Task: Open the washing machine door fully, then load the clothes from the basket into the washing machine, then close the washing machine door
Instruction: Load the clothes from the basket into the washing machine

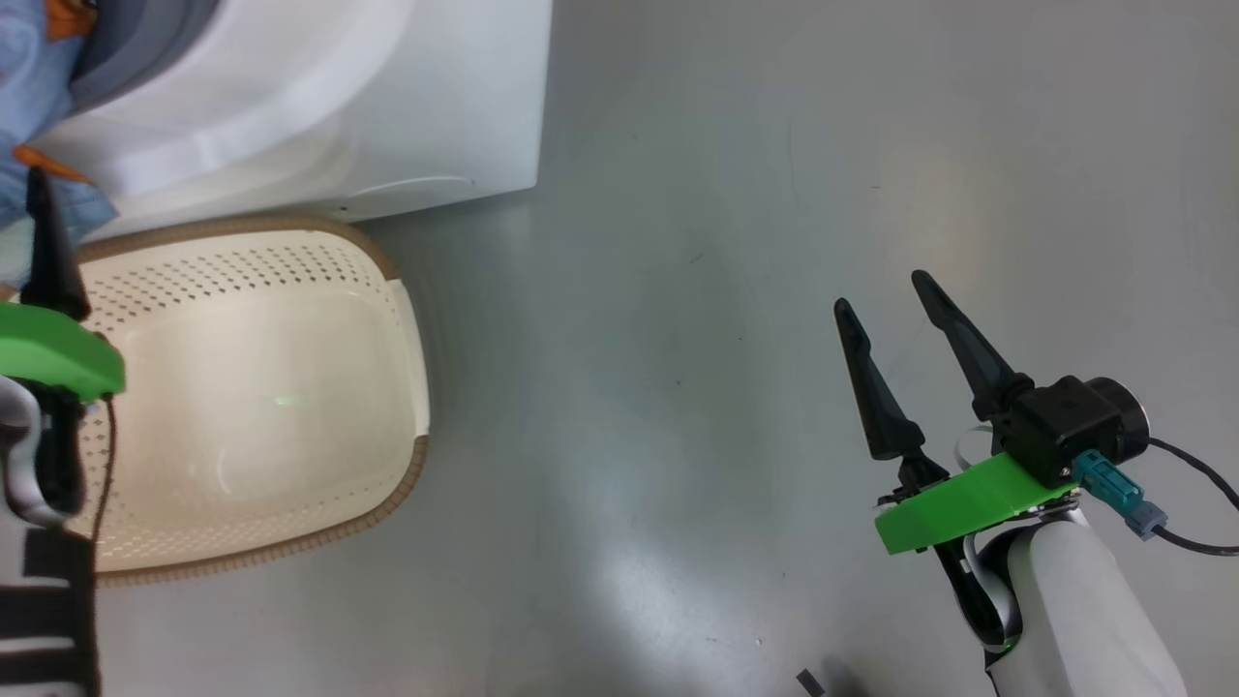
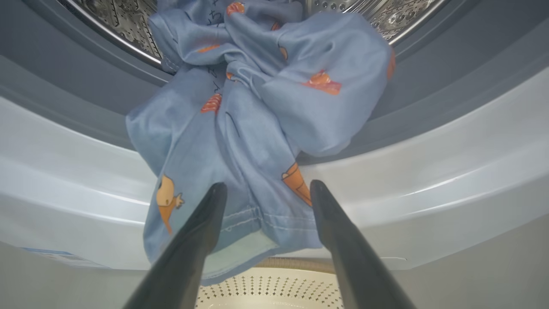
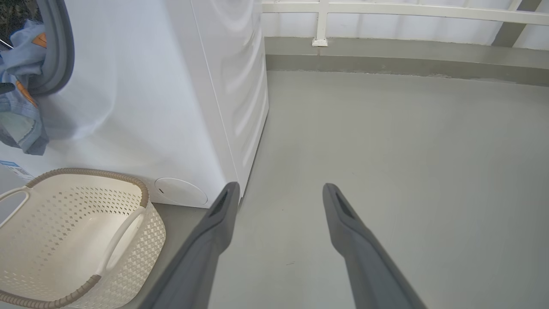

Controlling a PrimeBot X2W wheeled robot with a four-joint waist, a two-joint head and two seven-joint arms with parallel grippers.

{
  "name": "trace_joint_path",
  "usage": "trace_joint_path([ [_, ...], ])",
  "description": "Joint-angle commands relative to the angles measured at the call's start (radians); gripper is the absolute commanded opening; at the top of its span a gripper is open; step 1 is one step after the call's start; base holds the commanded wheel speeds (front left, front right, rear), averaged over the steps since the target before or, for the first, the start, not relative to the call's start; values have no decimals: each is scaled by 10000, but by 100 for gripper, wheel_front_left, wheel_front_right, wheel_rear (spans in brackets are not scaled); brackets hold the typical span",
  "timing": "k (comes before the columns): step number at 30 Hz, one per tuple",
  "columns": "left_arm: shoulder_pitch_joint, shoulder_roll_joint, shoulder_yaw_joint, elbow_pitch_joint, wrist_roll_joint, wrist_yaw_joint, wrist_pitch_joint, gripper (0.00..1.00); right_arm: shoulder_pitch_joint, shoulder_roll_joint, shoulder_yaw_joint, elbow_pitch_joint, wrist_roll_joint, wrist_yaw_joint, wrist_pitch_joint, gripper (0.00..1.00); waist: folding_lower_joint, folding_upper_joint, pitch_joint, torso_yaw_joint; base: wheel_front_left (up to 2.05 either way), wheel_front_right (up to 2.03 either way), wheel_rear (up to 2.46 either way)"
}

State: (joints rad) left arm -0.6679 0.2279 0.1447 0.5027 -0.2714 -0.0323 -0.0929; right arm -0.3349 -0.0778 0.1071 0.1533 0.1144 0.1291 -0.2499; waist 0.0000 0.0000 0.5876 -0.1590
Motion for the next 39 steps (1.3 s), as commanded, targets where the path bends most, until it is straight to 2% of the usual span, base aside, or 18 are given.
trace_joint_path([
  [1, -145, 515, 312, -130, 23, 86, -40, 100, 26, 62, 217, -234, -53, 16, -118, 100, 0, 0, 63, -72, 0, 0, 0],
  [7, -811, 892, 321, 1077, 143, 277, -152, 100, -32, 120, 302, -276, -9, 16, -118, 100, 0, 0, 199, -247, 0, 0, 0],
  [19, -2066, 1227, 200, 2988, 75, 204, -693, 100, -56, 168, 345, -255, -11, 16, -118, 100, 0, 0, 341, -378, 0, 0, 0],
  [27, -2691, 1234, 160, 3977, -143, -81, -1144, 100, -22, 133, 381, -222, -54, 16, -118, 100, 0, 0, 331, -375, 0, 0, 0],
  [29, -2792, 1265, 66, 4180, -105, -167, -1234, 0, -8, 123, 379, -227, -58, 16, -118, 100, 0, 0, 321, -367, 0, 0, 0],
  [39, -2749, 1328, -227, 4491, 37, -460, -1637, 0, 58, 92, 440, -218, -25, 16, -118, 100, 0, 0, 179, -309, 0, 0, 0],
])
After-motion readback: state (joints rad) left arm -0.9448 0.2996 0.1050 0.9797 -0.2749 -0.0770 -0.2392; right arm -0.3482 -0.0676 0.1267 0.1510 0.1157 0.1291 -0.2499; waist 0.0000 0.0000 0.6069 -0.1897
